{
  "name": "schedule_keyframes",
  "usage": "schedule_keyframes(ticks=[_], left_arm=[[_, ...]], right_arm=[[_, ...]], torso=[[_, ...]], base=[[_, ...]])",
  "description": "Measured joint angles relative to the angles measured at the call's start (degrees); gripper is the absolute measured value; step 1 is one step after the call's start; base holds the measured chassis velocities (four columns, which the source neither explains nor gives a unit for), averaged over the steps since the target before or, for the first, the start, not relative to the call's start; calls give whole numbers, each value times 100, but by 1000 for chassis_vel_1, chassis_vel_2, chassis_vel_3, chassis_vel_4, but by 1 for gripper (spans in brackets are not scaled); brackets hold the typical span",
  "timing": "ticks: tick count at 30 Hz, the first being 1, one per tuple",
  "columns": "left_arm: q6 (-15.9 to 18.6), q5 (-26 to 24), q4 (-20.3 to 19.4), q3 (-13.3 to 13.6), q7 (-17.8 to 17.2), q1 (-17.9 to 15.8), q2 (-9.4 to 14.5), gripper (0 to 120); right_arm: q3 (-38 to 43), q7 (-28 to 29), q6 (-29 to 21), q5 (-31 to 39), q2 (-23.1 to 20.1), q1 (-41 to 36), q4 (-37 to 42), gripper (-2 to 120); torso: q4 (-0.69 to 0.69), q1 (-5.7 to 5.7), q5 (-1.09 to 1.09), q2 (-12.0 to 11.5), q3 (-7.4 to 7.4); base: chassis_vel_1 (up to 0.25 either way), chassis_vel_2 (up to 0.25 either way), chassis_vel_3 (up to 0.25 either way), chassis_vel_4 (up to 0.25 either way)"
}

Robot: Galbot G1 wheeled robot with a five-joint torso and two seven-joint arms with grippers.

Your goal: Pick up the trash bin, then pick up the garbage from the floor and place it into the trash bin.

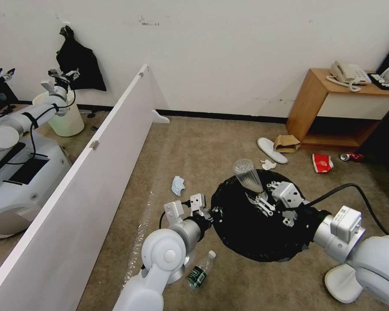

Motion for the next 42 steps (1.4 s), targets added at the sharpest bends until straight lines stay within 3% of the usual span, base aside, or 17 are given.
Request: schedule_keyframes(ticks=[7, 13, 15, 17, 25, 29, 42], left_arm=[[-13, -24, -48, -30, 0, 29, -1, 2], [-25, -23, -66, -24, 0, 59, -45, 2], [-29, -24, -80, -26, 0, 61, -51, 2], [-30, -26, -82, -27, 0, 62, -51, 2], [-34, -42, -112, -56, 7, 111, -39, 2], [-34, -33, -112, -60, 10, 132, -42, 2], [-35, 4, -45, -101, 22, 150, -76, 2]], right_arm=[[-19, -42, 42, -162, 68, -169, -91, 25], [-76, -62, 55, -224, 125, -186, -175, 42], [-143, -59, 55, -232, 149, -128, -205, 54], [-161, -57, 55, -232, 153, -114, -208, 57], [-319, -44, 44, -268, 198, 5, -260, 89], [-324, -39, 39, -264, 198, 21, -261, 99], [-215, -34, 35, -214, 193, -31, -134, 100]], torso=[[2, 0, 0, 0, 0], [1, 0, 0, 0, 0], [1, 0, 0, 0, 0], [2, 0, 0, 0, 0], [1, 0, -1, 0, 0], [2, 0, 0, 0, 0], [1, 0, 0, 0, 0]], base=[[0, 0, 0, 0], [0, 0, 0, 0], [0, 0, 0, 0], [0, 0, 0, 0], [0, 0, 0, 0], [0, 0, 0, 0], [0, 0, 0, 0]])
